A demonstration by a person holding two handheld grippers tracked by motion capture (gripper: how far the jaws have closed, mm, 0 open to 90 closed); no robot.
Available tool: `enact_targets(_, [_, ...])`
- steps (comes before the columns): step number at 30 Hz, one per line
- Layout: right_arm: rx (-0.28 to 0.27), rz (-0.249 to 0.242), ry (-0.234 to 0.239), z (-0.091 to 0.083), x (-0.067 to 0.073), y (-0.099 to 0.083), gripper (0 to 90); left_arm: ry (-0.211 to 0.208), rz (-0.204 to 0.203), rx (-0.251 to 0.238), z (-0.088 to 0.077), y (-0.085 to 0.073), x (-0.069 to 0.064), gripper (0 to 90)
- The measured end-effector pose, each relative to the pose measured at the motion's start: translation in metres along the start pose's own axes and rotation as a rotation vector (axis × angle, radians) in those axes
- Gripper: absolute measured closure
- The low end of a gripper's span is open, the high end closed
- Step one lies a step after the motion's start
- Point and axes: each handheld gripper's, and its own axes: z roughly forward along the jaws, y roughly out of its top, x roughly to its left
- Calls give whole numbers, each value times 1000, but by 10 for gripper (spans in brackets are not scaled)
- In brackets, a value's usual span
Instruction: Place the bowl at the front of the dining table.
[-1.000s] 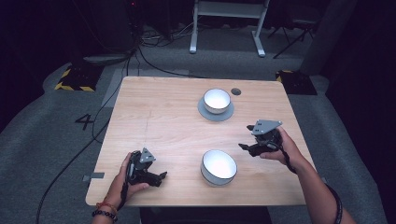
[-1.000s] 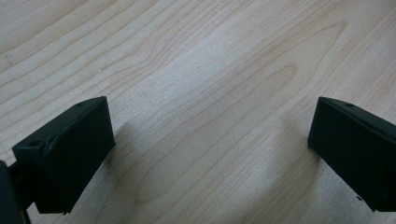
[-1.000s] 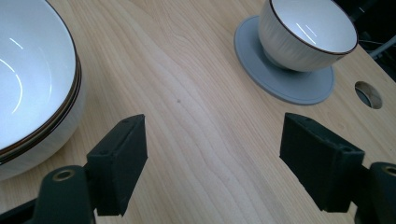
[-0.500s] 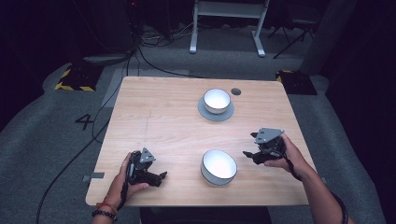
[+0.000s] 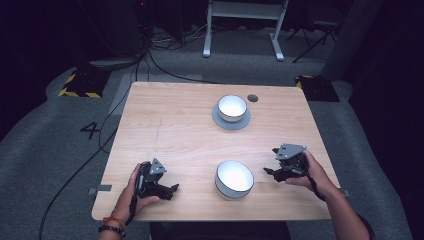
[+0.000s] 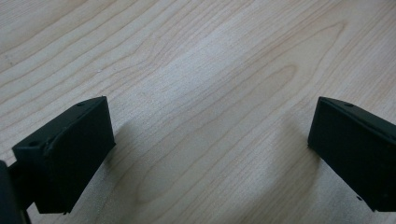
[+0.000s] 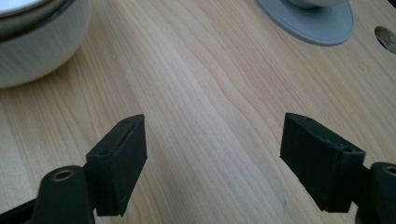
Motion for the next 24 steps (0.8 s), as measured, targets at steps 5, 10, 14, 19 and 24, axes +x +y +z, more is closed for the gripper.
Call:
enact_targets(5, [9, 3, -13, 0, 2, -8, 231, -2, 1, 2, 0, 0, 0, 5])
enact_targets(10, [25, 18, -4, 1, 4, -17, 232, 0, 0, 0, 0, 0, 0, 5])
enact_targets(14, [25, 42, -2, 1, 7, -22, 231, -2, 0, 0, 0, 0, 0, 5])
enact_targets(19, [13, 52, -2, 0, 8, -28, 229, -3, 0, 1, 0, 0, 0, 5])
enact_targets(24, [-1, 99, -17, 0, 10, -34, 229, -3, -1, 1, 0, 0, 0, 5])
